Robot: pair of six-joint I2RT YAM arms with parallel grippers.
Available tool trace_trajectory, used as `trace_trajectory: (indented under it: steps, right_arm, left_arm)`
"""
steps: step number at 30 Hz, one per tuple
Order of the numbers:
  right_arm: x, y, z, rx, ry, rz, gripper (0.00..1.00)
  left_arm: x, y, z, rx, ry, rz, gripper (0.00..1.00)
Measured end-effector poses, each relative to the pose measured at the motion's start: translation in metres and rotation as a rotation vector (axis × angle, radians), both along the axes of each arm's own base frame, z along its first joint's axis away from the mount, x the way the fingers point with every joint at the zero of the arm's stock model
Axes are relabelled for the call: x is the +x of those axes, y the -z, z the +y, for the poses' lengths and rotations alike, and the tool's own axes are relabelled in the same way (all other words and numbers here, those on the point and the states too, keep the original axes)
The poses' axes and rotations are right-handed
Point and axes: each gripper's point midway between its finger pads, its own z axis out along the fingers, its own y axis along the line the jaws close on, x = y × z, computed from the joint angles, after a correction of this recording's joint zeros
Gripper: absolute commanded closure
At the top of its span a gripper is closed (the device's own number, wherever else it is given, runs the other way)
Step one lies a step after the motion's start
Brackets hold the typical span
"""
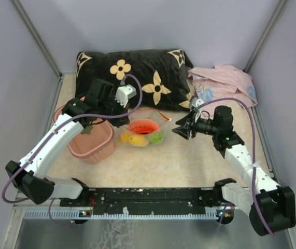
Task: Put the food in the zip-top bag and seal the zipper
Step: Zip the zipper food storage bag at the center of the board.
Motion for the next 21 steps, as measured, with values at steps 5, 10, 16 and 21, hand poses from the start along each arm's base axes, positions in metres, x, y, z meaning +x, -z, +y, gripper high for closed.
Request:
trace_trajectory:
  steps: [5,10,16,21]
  right_arm:
    - [0.01,0.011,0.004,-0.005,-0.044,-0.054,0.6]
    - [0.022,0.009,0.008,0.0,-0.073,-0.155,0.66]
    - [0.027,0.015,0.017,0.031,-0.145,-0.191,0.69]
    - [0.024,0.018,0.022,0.062,-0.189,-0.208,0.76]
  left_arm:
    - [0.001,0.001,0.005,0.001,-0.007,0.01,1.0]
    - [0.001,0.001,0.005,-0.003,-0.003,0.015,1.0]
    - [0.001,0.001,0.006,0.001,0.007,0.013,1.0]
    - [0.004,0.001,0.006,0.002,0.005,0.017,1.0]
